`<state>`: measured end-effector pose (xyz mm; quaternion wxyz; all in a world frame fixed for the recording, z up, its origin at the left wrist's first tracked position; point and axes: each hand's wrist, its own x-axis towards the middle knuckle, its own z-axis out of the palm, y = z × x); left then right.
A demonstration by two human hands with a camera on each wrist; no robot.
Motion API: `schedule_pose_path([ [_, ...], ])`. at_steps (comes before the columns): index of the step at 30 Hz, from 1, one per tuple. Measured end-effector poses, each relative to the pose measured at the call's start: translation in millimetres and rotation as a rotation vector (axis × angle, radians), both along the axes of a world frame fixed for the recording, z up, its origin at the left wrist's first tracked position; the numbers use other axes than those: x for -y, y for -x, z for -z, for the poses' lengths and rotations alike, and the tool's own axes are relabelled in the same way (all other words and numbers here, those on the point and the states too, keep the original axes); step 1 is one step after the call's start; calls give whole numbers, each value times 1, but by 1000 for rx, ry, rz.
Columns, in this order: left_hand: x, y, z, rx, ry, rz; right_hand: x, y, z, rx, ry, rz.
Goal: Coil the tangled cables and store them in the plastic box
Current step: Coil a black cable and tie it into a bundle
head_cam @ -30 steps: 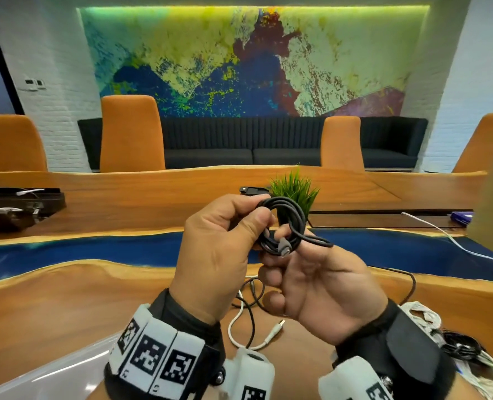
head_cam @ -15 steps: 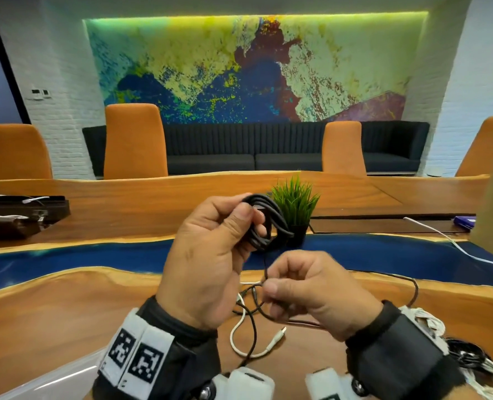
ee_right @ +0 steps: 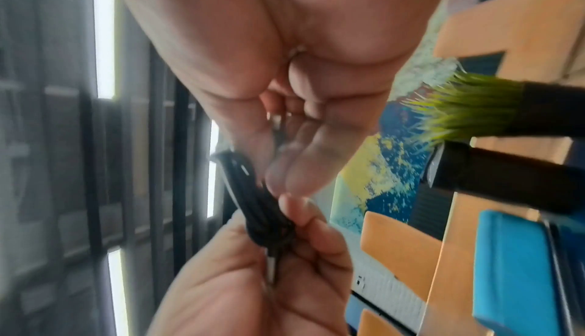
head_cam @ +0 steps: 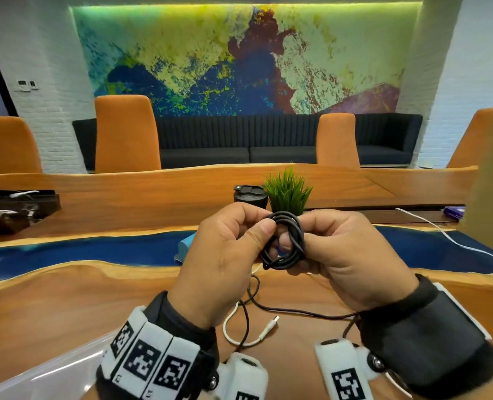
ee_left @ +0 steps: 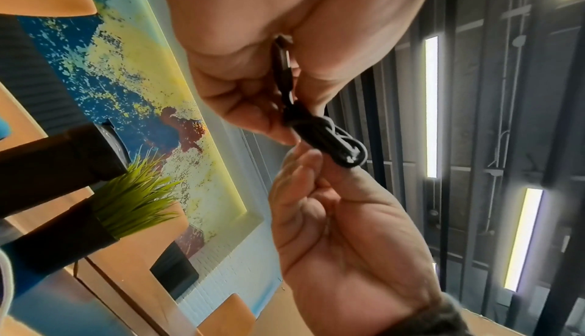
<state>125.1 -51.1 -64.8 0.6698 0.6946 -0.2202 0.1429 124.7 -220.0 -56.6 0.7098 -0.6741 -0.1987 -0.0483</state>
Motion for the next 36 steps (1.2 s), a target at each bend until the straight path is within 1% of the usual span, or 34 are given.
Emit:
schedule_pose_path([
  [3, -1, -4, 3, 67, -8, -116, 4, -1, -1, -106, -77, -107],
  [6, -3, -7, 4, 151, -35, -229, 4, 0, -5, -144, -129, -120],
  [8, -2, -7, 5, 208, -74, -272, -2, 2, -3, -95, -51, -23],
  [12, 7, -2, 9, 322, -153, -351, -18, 3, 8, 237, 306, 364],
  [14, 10, -1, 12, 338, -135, -338, -20, 1, 12, 283, 348, 439],
  [16, 12, -1, 14, 343, -103, -325, -19, -2, 15, 246, 308, 437],
  [18, 13, -3, 15, 275, -13, -256, -20, -3, 14, 132, 186, 359],
  [21, 11, -7, 14, 75, 150, -106, -13, -5, 8, -47, -3, 208],
  [23, 7, -9, 12, -41, 236, 6, -7, -6, 5, -94, -53, 121],
  [25, 3, -11, 11, -127, 283, 96, -2, -8, 5, -102, -90, 36],
  [28, 2, -10, 11, -171, 263, 158, 3, -11, 7, -53, -127, -24],
  [31, 2, -9, 9, -171, 269, 203, 7, -11, 8, -27, -154, -73],
  [34, 4, -8, 8, -147, 279, 249, 12, -14, 11, -116, -224, -233],
  [36, 5, -7, 7, -145, 291, 253, 10, -15, 13, -238, -268, -372],
])
